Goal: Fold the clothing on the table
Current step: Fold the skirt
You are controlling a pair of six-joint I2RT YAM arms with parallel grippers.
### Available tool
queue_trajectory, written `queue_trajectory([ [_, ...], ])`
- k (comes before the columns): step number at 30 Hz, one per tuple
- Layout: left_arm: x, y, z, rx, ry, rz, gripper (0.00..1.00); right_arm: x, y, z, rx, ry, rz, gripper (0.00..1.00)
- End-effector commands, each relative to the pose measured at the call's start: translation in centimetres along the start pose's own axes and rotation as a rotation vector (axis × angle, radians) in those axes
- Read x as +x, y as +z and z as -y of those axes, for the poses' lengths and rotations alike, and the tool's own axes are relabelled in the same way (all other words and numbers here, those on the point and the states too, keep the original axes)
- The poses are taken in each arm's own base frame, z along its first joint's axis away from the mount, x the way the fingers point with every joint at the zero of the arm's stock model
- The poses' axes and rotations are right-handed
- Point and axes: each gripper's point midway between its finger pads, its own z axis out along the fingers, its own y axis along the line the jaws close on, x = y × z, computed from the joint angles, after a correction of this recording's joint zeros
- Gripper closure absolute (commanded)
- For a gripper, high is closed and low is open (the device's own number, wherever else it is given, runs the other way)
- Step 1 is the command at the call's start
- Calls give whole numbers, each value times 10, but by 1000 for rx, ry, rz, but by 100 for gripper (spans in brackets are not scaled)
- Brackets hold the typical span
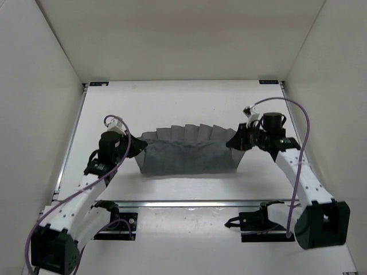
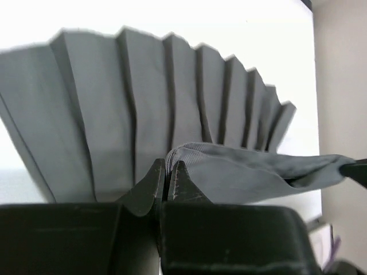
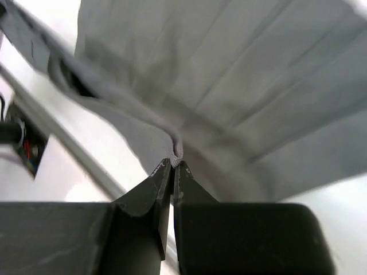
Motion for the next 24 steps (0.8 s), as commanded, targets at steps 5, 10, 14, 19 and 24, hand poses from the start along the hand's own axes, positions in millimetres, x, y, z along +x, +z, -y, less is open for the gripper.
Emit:
queue_trajectory([
  [5, -70, 67, 7, -42, 63, 112, 100, -111, 40, 57, 4, -60, 165, 100],
  [10, -71, 118, -11, -77, 28, 83, 100, -143, 81, 106, -16, 32, 197, 100],
  [14, -66, 156, -27, -105, 17, 40, 100, -153, 114, 136, 4, 57, 155, 100],
  [19, -71, 187, -50, -141, 0, 40, 98, -167, 154, 177, 50, 71, 109, 100],
  [24, -72, 208, -67, -187, -6, 15, 95, -177, 184, 206, 117, 85, 75, 100],
])
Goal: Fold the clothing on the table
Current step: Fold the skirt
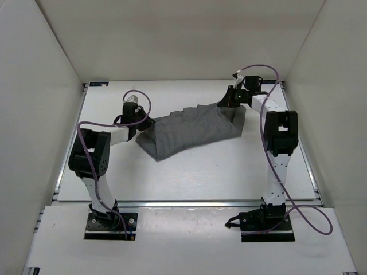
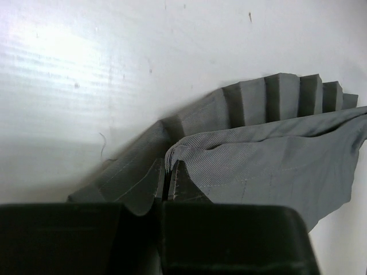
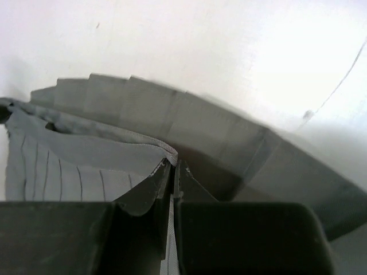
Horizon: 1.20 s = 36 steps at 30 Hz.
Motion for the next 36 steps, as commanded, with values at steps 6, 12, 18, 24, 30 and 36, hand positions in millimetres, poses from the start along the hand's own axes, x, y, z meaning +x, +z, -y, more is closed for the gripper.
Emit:
queue_trajectory([
  [6, -30, 21, -9, -39, 5, 42, 91, -42, 27, 43, 195, 33, -40, 100],
  [12, -25, 26, -17, -62, 14, 17, 86, -6, 41, 72, 299, 117, -159, 100],
  [18, -18, 29, -26, -87, 27, -29, 82, 13, 22, 76, 443, 130, -244, 100],
  [24, -10, 22, -23, -77, 61, -60, 81, 53, -17, 51, 531, 125, -355, 100],
  [30, 14, 4, -21, -78, 128, -147, 83, 109, -72, 13, 523, 118, -324, 100],
  [36, 7, -1, -12, -28, 126, -121, 66, 98, -77, 28, 501, 110, -345, 100],
])
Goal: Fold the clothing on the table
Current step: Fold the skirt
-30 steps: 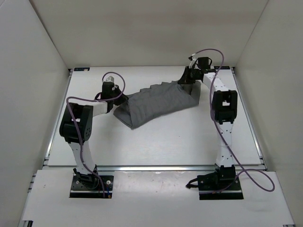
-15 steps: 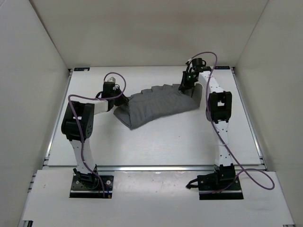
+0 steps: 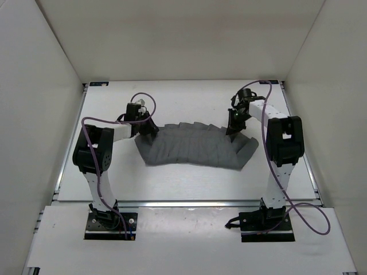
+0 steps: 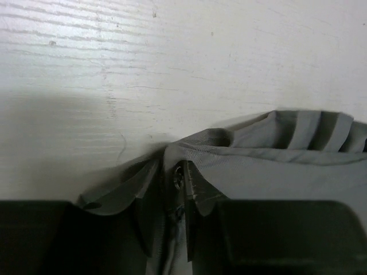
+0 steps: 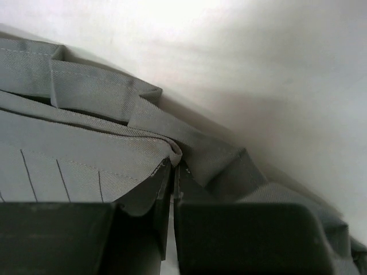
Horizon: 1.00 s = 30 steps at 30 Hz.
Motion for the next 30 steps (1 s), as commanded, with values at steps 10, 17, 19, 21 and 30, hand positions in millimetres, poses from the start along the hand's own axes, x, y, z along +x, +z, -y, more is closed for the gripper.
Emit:
queue_trajectory([
  [10, -113, -59, 75, 310, 35, 189, 49, -95, -88, -19, -71, -99, 343, 63],
  [17, -54, -93, 39, 115, 12, 160, 55, -49, -125, 35, -37, 123, 461, 57],
  [19, -36, -99, 29, 84, 4, 154, 54, -39, -127, 48, -23, 192, 484, 57],
  [21, -18, -101, 22, 67, -5, 128, 53, -15, -123, 60, 3, 243, 482, 56],
  [30, 27, -91, -9, 3, -28, 58, 51, 28, -97, 113, 150, 406, 481, 50],
])
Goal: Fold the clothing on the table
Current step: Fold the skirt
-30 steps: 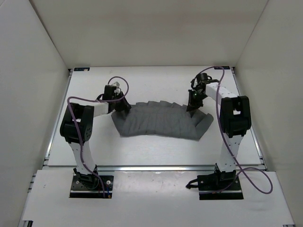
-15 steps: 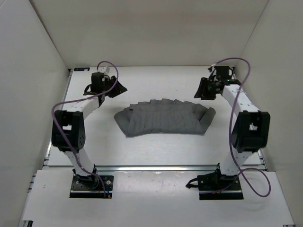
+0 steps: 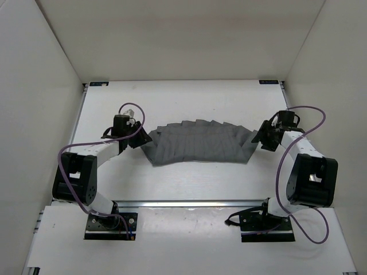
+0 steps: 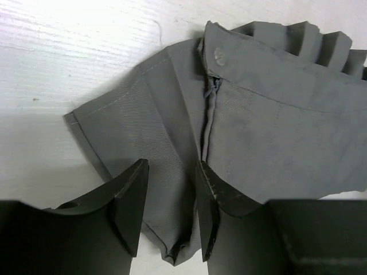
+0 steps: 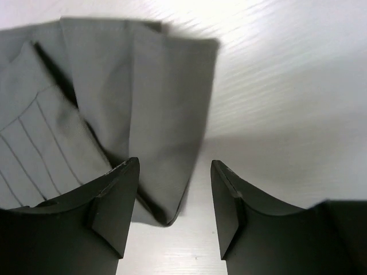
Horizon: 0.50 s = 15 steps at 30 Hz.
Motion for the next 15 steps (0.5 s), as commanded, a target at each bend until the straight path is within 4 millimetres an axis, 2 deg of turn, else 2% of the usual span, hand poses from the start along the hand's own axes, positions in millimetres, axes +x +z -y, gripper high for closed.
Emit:
queue_trajectory([
  [1, -11, -1, -2, -7, 6, 55, 50, -32, 3, 6, 35, 18, 126, 50],
  [5, -1, 4, -5, -2, 5, 16, 51, -21, 20, 15, 56, 38, 85, 50],
  [6, 4, 6, -7, -9, 2, -7, 51, -24, 22, 18, 65, 45, 98, 50],
  [11, 3, 6, -11, -11, -2, -1, 52, -11, 38, 27, 69, 75, 45, 50],
  [14, 2, 5, -14, -19, -1, 0, 52, -2, 48, 29, 66, 80, 13, 50],
  [15, 4, 6, -14, -24, 3, -3, 53, -5, 48, 25, 51, 70, 24, 50],
])
